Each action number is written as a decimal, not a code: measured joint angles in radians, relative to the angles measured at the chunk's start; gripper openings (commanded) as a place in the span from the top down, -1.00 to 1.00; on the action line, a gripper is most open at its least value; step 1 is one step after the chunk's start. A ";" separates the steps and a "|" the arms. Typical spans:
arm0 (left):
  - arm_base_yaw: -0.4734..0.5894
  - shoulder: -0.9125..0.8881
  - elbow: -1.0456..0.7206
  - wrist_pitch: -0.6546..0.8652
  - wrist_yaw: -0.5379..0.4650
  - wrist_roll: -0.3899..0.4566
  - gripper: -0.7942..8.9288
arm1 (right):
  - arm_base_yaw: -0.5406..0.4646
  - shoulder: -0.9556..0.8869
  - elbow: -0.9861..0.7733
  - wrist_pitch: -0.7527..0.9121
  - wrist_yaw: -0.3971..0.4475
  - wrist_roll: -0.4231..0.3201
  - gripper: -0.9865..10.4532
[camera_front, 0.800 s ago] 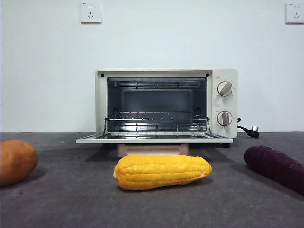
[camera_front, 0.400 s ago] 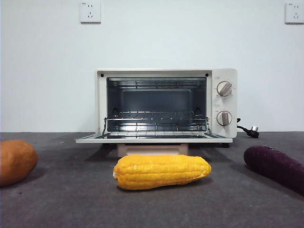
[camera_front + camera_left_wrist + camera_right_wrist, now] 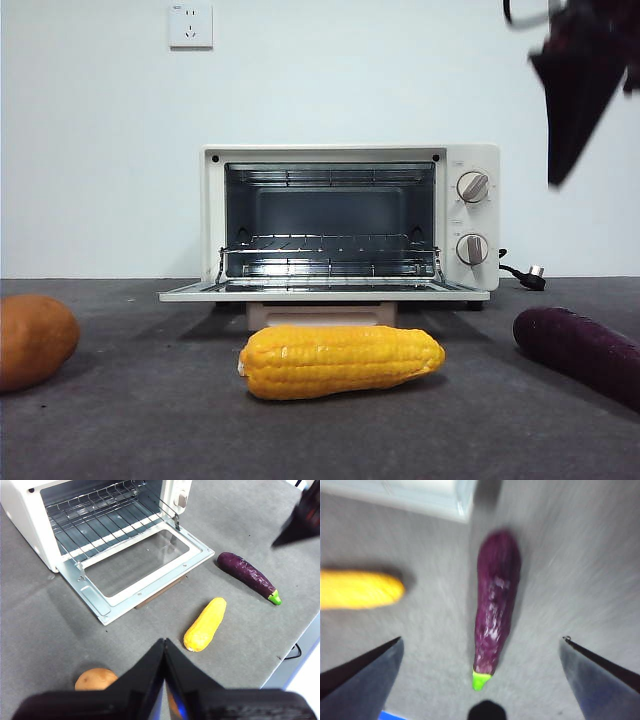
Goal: Take the eggplant from the table,put the eggplant in the oven
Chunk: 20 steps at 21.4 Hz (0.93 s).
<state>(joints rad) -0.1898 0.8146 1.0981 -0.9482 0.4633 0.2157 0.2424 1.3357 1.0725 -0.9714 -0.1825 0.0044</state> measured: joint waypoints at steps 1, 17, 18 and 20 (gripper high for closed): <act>0.000 0.001 0.000 0.001 0.000 0.000 0.85 | 0.009 0.012 -0.029 0.011 0.000 0.003 -0.26; 0.000 0.002 0.000 0.018 0.000 -0.008 0.85 | 0.143 0.034 -0.313 0.204 0.108 0.151 0.22; 0.000 0.001 0.000 0.018 0.000 -0.008 0.85 | 0.143 0.034 -0.317 0.214 0.108 0.158 0.26; 0.000 0.001 0.000 0.018 0.001 -0.008 0.85 | 0.143 0.034 -0.321 0.238 0.124 0.169 0.45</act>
<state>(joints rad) -0.1898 0.8158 1.0981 -0.9298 0.4641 0.2077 0.3859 1.3693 0.7513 -0.7330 -0.0582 0.1730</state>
